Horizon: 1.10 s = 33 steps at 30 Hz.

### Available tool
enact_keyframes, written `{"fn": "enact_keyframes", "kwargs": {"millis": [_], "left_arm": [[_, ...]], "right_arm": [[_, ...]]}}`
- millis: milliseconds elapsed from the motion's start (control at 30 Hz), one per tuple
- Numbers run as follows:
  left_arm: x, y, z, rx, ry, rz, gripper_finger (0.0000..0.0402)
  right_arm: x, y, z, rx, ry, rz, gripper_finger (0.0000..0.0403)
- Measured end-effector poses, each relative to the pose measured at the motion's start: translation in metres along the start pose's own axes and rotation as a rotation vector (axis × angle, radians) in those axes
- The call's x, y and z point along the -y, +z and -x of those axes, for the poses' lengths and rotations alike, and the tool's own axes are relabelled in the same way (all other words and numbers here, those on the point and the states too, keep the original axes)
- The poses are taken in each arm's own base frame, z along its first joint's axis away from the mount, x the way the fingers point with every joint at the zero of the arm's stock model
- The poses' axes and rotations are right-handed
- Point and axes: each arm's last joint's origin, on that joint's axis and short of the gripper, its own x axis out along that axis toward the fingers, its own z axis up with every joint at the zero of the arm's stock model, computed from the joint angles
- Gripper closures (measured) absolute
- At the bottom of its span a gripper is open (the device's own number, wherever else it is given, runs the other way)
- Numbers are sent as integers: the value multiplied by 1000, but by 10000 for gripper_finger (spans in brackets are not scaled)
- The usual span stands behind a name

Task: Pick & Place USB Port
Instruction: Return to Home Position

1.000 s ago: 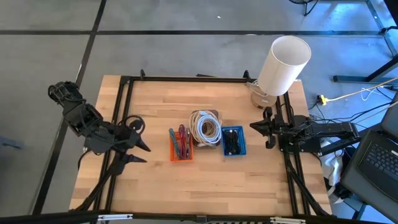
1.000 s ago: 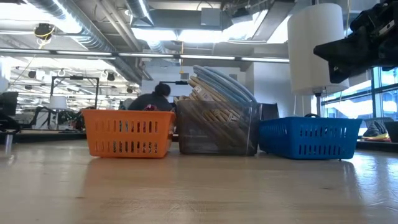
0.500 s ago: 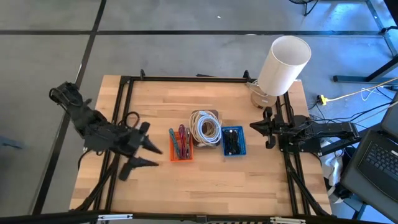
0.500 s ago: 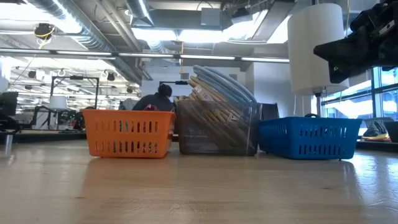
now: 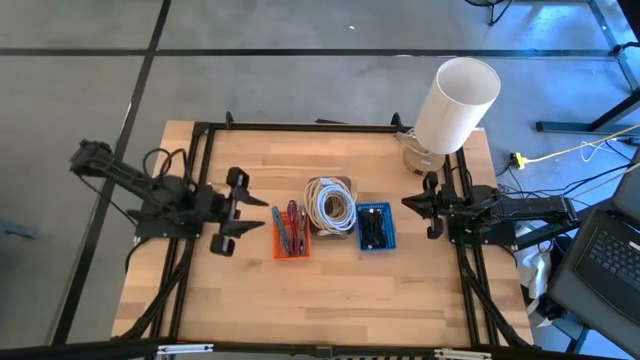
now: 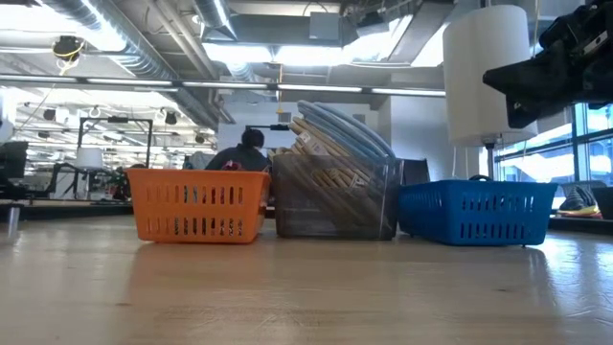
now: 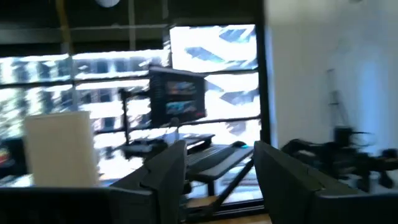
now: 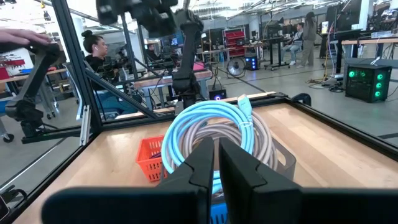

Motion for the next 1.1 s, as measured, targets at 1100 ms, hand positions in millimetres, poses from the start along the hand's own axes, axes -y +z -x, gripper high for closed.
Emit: {"fn": "enact_keyframes", "kwargs": {"millis": [1100], "left_arm": [[-48,-95,127,162,-40,-34,222]], "right_arm": [[0,0,0,-1,0,0,375]]}}
